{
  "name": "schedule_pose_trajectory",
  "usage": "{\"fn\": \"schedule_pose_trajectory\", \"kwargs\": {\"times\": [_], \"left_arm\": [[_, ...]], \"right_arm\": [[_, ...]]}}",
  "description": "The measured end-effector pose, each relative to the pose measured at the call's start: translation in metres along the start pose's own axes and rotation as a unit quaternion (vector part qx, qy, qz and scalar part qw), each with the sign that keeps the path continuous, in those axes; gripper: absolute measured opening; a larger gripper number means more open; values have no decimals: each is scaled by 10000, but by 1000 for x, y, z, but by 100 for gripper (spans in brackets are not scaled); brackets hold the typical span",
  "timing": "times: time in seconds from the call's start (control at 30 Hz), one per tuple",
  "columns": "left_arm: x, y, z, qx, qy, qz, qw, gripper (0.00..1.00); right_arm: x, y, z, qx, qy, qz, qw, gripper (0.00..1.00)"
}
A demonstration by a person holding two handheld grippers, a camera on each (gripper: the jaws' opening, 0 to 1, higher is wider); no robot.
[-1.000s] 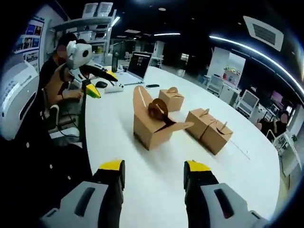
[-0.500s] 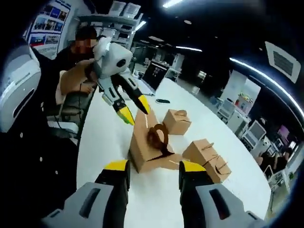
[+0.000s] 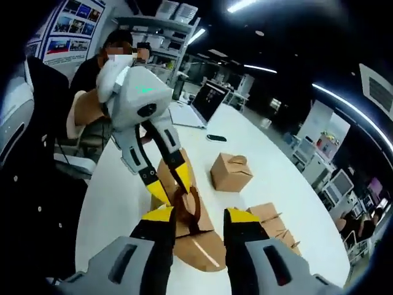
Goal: Pick up one paper box from the group, open the paper box, and remove the item inside
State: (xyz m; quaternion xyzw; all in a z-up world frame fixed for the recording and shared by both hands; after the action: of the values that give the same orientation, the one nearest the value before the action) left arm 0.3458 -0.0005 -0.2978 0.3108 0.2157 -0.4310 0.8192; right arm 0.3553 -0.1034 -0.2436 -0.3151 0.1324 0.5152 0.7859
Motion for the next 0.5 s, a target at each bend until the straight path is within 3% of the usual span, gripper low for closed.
{"fn": "schedule_pose_trajectory", "kwargs": {"times": [0.17,0.37,0.5], "left_arm": [[3,-1,0,40,-10,-23,10000,17],[6,-3,2,386,7,47,9992,17],[7,-2,0,453,42,75,9989,8]], "right_arm": [[18,-7,-4,28,136,139,9998,30],[34,-7,-7,39,187,287,9994,27],[43,-7,-9,-12,258,348,9991,24]]}}
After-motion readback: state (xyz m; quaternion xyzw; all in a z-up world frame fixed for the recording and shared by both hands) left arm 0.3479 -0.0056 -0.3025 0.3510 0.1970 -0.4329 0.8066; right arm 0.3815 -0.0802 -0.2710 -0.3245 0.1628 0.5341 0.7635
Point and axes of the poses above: the point that each gripper's makers call its tool centre point, and the gripper's own axes: x roughly forward along the fingers, y roughly to its left, z roughly out of its top, the point moved 5 cm from there along -x, roughly backward along the fingers
